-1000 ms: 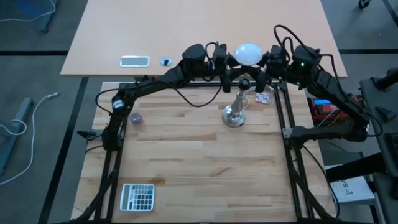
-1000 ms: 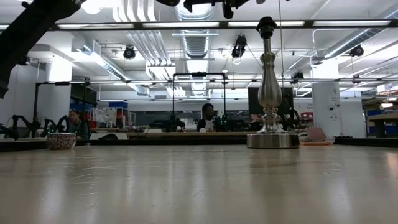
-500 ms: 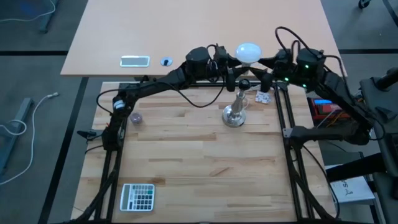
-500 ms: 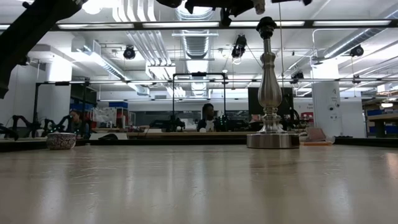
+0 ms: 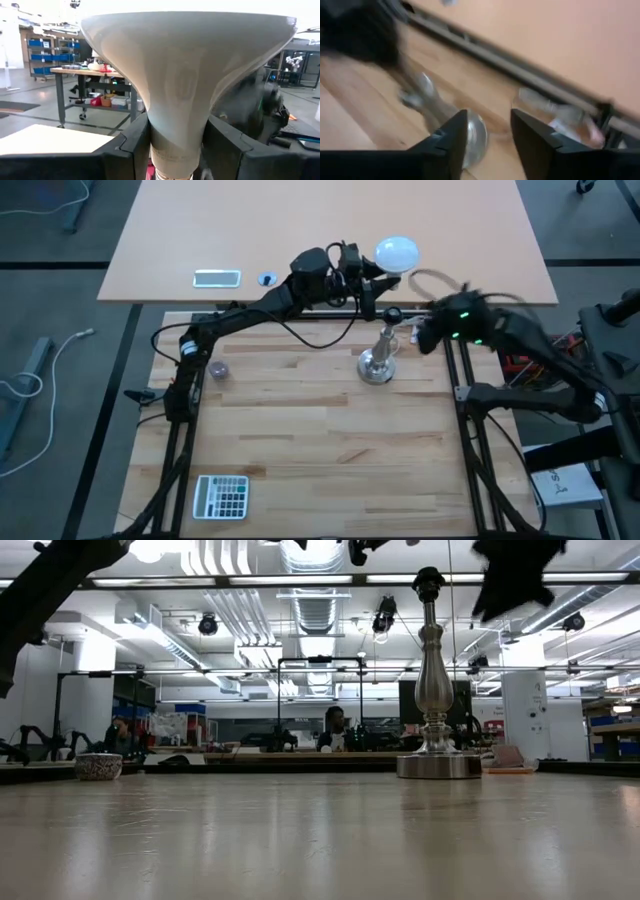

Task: Screw lightbulb
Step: Insert the light bulb into the lamp

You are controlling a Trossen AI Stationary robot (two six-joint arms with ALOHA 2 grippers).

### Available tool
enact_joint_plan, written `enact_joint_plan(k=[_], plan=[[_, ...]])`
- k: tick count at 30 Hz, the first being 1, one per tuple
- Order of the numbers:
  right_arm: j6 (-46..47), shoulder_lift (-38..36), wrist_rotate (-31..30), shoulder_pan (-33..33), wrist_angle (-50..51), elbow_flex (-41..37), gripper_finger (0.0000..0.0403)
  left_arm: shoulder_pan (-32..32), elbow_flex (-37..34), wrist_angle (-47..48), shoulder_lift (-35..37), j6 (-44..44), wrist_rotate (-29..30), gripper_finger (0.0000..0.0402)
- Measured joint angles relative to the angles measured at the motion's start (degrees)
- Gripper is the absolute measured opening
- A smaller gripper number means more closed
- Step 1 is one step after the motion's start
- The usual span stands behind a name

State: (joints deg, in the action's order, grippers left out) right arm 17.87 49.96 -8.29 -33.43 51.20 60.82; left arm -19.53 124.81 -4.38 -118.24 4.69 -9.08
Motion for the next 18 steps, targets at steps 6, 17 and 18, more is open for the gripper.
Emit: enact_joint_plan(k=[6, 17, 18], plan=[[4.7, 0.8, 2.7, 0.0, -14.3, -14.2, 0.002, 0.0, 0.0, 3.1, 0.0, 0.5, 0.0, 0.0141], [8.2, 3.4, 9.9, 0.0, -24.8, -18.7, 0.0002, 0.1, 0.0, 7.9, 2.5, -1.9, 0.2, 0.0141], [8.4, 4.2, 11.0, 0.0, -25.8, -18.9, 0.0002, 0.0, 0.0, 8.8, 2.9, -2.5, 0.7, 0.0141]])
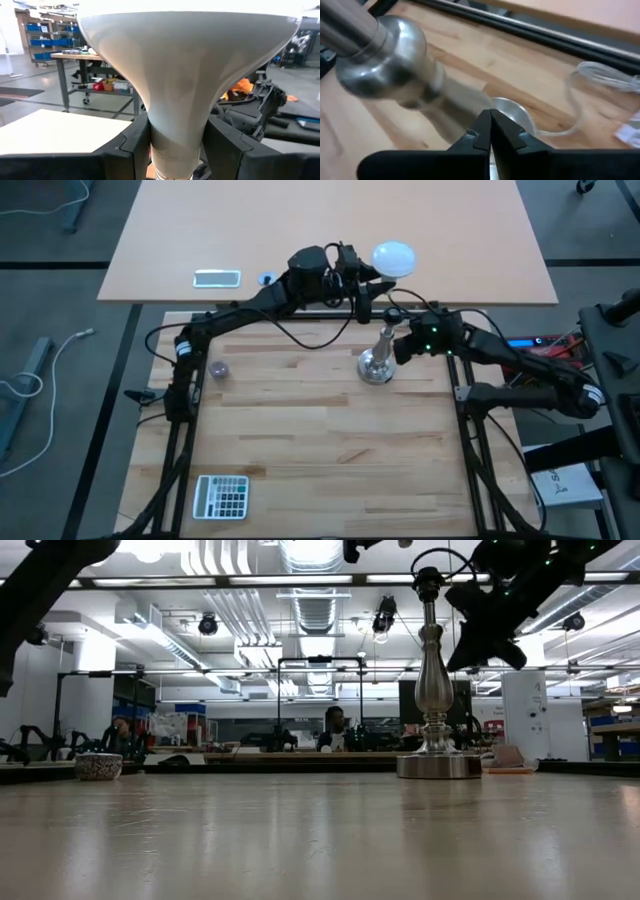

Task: Screw lightbulb
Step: Insert the light bulb into the lamp

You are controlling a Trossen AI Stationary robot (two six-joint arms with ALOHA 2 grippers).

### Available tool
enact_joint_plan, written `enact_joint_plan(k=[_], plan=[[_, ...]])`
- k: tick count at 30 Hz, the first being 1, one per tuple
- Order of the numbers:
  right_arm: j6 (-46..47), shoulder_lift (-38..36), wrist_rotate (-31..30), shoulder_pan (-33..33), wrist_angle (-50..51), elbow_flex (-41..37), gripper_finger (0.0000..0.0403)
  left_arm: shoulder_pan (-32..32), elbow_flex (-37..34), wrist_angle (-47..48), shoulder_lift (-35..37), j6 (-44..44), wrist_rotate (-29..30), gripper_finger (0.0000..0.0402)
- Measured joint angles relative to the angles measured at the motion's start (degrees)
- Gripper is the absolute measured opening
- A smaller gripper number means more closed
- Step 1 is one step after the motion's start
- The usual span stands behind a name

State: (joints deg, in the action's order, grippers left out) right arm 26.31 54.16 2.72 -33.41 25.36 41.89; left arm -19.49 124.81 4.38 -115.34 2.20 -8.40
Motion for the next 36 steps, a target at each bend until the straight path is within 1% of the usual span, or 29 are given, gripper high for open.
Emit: enact_joint_plan(k=[4, 7, 10, 14, 21, 24, 27, 30, 33, 36], plan=[[0.3, 3.5, 4.5, -0.1, -4.6, -0.1, 0.0001, -0.1, 0.0, 3.0, 1.4, -2.0, 1.3, 0.0141], [0.4, 5.8, 6.7, 0.1, -6.6, -0.1, 0.0001, -0.1, 0.0, 5.6, 2.8, -3.2, 2.2, 0.0141], [0.7, 5.8, 7.0, 0.1, -6.2, 0.0, 0.0001, -0.1, 0.0, 9.3, 4.8, -4.7, 4.1, 0.0141], [-0.3, 5.9, 7.7, 0.1, -8.9, -0.1, 0.0, -0.1, 0.0, 13.4, 7.7, -7.6, 7.2, 0.0141], [-4.1, 12.1, 14.4, 0.5, -16.1, 0.2, 0.0, -0.3, 0.0, 19.6, 10.3, -10.3, 7.5, 0.0141], [-4.0, 15.0, 17.3, 0.5, -16.7, 1.3, 0.0, -0.2, 0.0, 21.2, 10.6, -10.2, 7.4, 0.0141], [-4.8, 15.7, 19.9, 0.5, -16.6, 1.9, 0.0, -0.2, 0.0, 22.0, 10.6, -9.2, 4.7, 0.0141], [-4.7, 14.7, 19.6, 0.5, -15.7, 2.1, 0.0, -0.1, 0.0, 21.5, 10.6, -7.3, 0.8, 0.0141], [-4.9, 11.9, 17.0, -0.1, -13.5, 2.4, 0.0, 0.0, -0.3, 21.1, 10.6, -5.2, -2.7, 0.0141], [-4.9, 8.0, 13.9, -0.8, -12.3, 2.4, 0.0, 0.6, -1.2, 18.7, 10.1, -4.7, -3.2, 0.0141]])
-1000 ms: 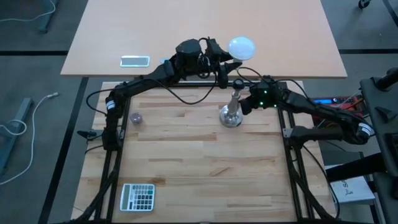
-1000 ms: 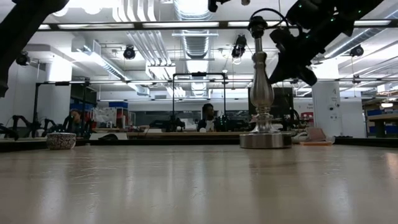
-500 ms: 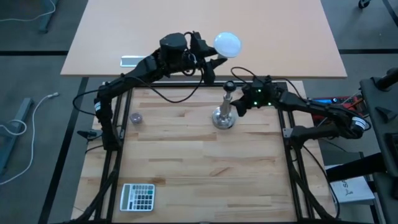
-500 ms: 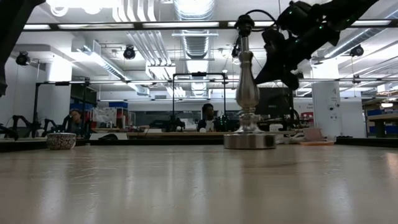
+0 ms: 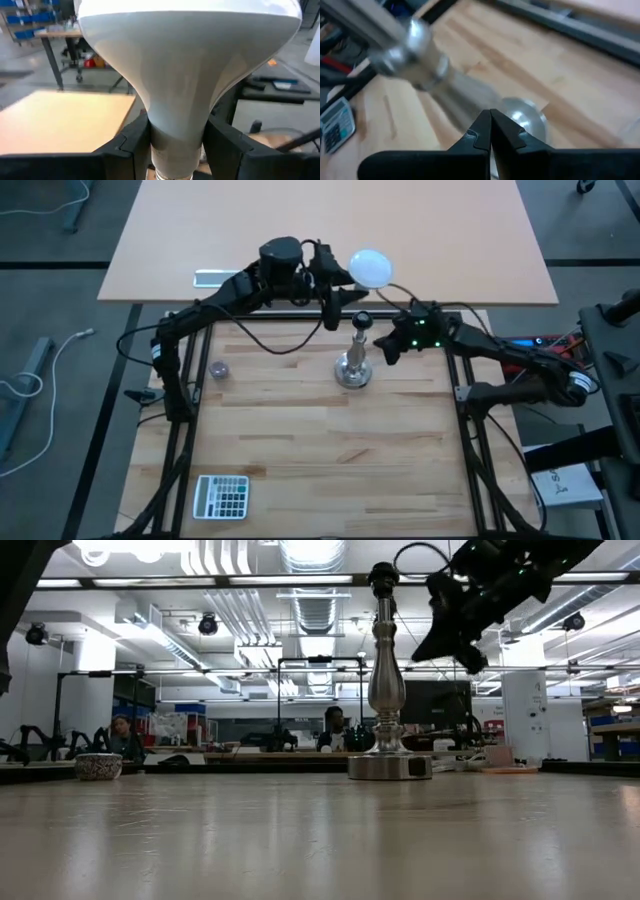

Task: Screw lightbulb
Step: Insert the light bulb into the lamp

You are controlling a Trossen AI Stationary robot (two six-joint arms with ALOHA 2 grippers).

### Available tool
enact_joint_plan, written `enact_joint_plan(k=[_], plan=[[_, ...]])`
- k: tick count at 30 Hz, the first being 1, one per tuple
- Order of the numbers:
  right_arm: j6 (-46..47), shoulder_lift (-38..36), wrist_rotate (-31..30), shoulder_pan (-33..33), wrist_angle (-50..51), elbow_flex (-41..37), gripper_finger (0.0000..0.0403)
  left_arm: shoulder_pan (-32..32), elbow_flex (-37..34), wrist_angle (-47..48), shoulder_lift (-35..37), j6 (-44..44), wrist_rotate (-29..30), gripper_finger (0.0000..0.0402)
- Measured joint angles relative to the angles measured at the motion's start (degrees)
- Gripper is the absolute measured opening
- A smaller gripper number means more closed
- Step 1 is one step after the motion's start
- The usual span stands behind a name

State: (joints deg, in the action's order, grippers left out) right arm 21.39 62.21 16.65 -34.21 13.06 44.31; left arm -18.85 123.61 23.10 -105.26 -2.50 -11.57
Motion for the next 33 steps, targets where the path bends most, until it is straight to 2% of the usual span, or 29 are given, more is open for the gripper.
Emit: enact_joint_plan(k=[5, 9, 14, 26, 33], plan=[[0.7, -6.6, -4.5, -2.0, 0.5, 0.0, 0.0, 0.2, -6.2, -10.1, -0.2, 0.5, -0.1, 0.0141], [2.0, -10.7, -4.7, -3.8, 1.3, 0.0, 0.0, 0.2, -13.6, -19.0, 0.2, 3.7, -0.1, 0.0141], [2.6, -13.0, -4.7, -4.4, 3.7, 0.1, 0.0, 0.4, -19.1, -23.4, 0.8, 3.8, 0.4, 0.0141], [2.0, -11.9, -4.7, -4.4, 5.4, 0.1, 0.0, 0.6, -19.5, -23.3, 1.5, 2.5, 1.6, 0.0141], [1.6, -11.5, -4.4, -4.4, 5.7, 0.1, 0.0, 0.7, -20.6, -21.5, 3.1, 5.0, 0.6, 0.0141]])
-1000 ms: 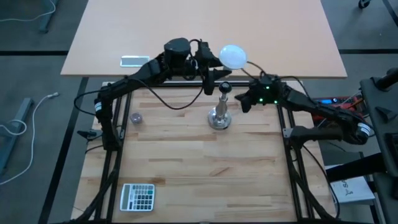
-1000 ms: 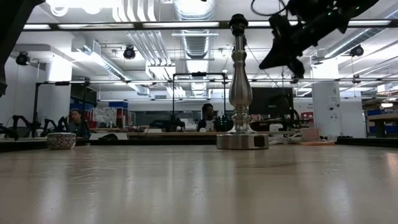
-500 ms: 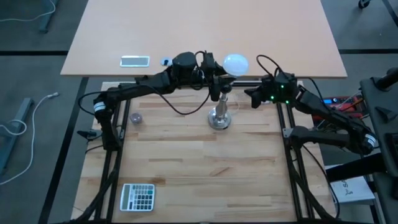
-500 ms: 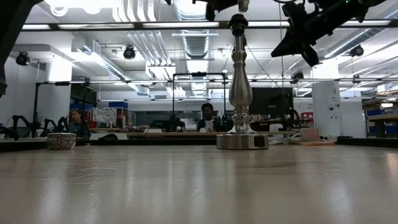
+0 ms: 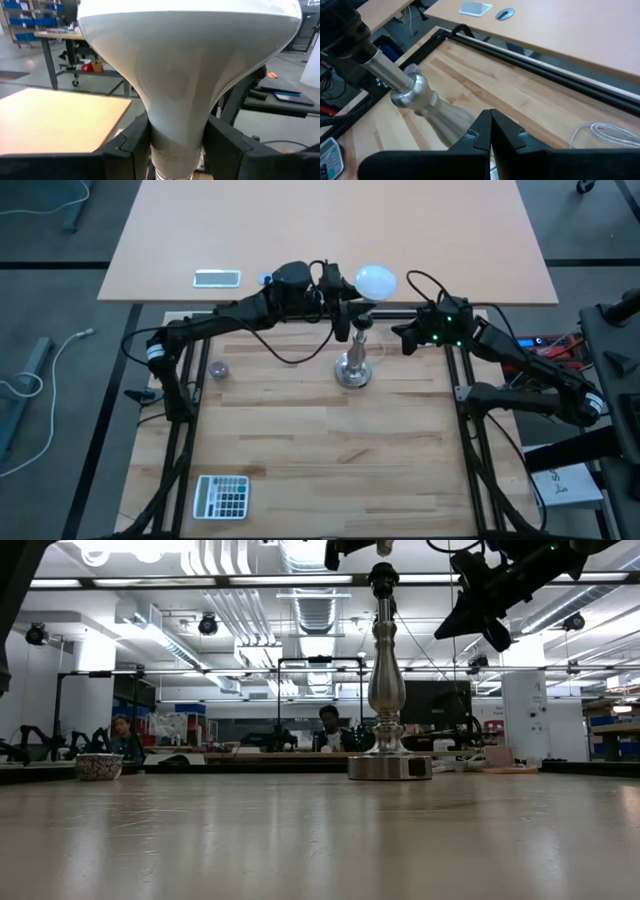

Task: Screw lightbulb
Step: Insert the light bulb into the lamp

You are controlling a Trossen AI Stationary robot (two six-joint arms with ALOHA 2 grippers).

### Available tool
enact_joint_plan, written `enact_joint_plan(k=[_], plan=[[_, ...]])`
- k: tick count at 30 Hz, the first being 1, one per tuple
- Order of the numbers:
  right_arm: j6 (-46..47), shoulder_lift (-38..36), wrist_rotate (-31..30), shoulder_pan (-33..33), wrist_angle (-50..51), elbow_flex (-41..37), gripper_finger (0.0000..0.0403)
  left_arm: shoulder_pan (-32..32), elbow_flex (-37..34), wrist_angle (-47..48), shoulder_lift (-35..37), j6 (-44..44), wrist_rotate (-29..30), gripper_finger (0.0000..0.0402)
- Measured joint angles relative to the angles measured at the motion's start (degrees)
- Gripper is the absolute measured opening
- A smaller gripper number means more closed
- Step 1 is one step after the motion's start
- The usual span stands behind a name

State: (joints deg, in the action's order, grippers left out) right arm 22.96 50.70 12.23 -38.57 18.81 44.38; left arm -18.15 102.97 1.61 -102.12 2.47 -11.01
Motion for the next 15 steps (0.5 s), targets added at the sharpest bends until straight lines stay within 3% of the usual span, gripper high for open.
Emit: enact_joint_plan(k=[7, 10, 15], plan=[[-0.9, 0.0, 0.4, 0.0, 0.9, 0.0, 0.0, -0.3, -10.5, -6.5, 6.6, 0.9, 0.8, 0.0141], [-1.3, 0.0, 0.3, 0.0, 0.5, 0.0, 0.0, -0.4, -14.0, -14.2, 6.9, 1.9, 1.0, 0.0141], [-1.5, 0.1, 0.3, 0.0, 0.2, 0.0, 0.0, -0.3, -16.2, -18.4, 4.1, 4.1, 2.6, 0.0141]])
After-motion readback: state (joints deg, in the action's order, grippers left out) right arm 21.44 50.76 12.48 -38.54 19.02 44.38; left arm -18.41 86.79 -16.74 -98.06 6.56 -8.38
